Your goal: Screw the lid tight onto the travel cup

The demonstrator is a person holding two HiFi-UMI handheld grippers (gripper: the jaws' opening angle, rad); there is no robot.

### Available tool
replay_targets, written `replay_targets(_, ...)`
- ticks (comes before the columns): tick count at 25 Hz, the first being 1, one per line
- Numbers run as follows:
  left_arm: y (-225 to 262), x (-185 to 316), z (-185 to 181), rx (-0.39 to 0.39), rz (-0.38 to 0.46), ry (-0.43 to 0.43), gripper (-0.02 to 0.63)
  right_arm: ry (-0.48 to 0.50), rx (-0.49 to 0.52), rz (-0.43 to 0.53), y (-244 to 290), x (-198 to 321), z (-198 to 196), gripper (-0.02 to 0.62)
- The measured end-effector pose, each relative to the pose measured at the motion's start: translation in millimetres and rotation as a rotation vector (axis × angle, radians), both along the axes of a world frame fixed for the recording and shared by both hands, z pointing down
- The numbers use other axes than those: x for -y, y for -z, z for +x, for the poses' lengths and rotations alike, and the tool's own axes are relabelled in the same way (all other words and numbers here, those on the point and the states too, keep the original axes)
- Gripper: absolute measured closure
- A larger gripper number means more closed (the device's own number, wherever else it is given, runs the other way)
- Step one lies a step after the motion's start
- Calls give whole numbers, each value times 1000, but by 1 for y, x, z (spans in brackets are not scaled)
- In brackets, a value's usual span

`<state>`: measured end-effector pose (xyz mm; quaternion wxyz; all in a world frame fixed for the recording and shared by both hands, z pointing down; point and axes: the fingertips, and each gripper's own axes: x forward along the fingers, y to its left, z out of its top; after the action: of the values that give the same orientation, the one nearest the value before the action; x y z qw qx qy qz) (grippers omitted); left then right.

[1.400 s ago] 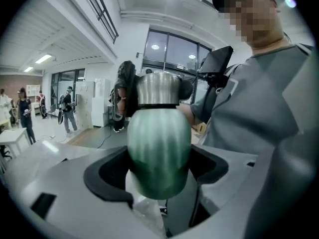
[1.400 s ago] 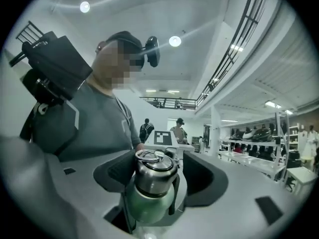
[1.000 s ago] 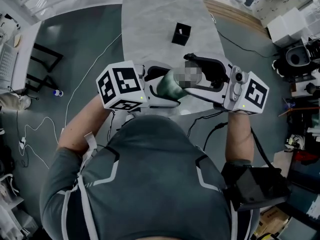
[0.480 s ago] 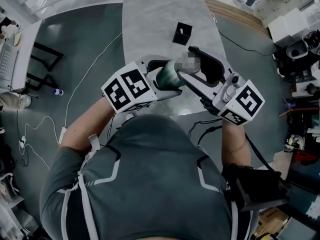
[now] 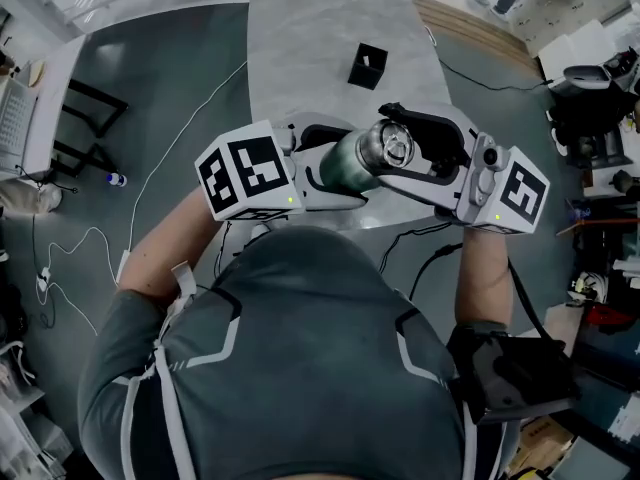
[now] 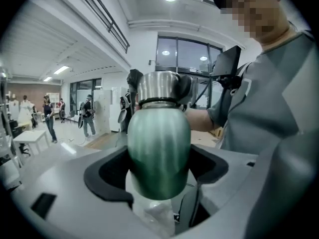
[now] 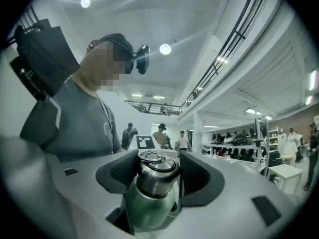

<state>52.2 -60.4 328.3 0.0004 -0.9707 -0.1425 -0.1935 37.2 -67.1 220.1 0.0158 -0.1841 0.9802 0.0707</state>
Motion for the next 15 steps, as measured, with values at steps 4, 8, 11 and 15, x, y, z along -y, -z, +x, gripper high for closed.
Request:
replay_targets(4, -9, 19, 0, 48, 42, 117, 233, -146, -27, -54, -9, 21, 1, 321)
replay_targets(8, -16, 31, 1, 72, 37, 200, 233, -295, 19, -114, -18, 37, 8, 321)
replay_targets(11, -20, 35, 1, 80, 39, 210, 233, -360, 38, -143, -22, 42, 10, 321)
replay_targets(15, -9, 21, 0, 36, 20, 95, 233, -231, 40, -86, -10, 26, 6, 320)
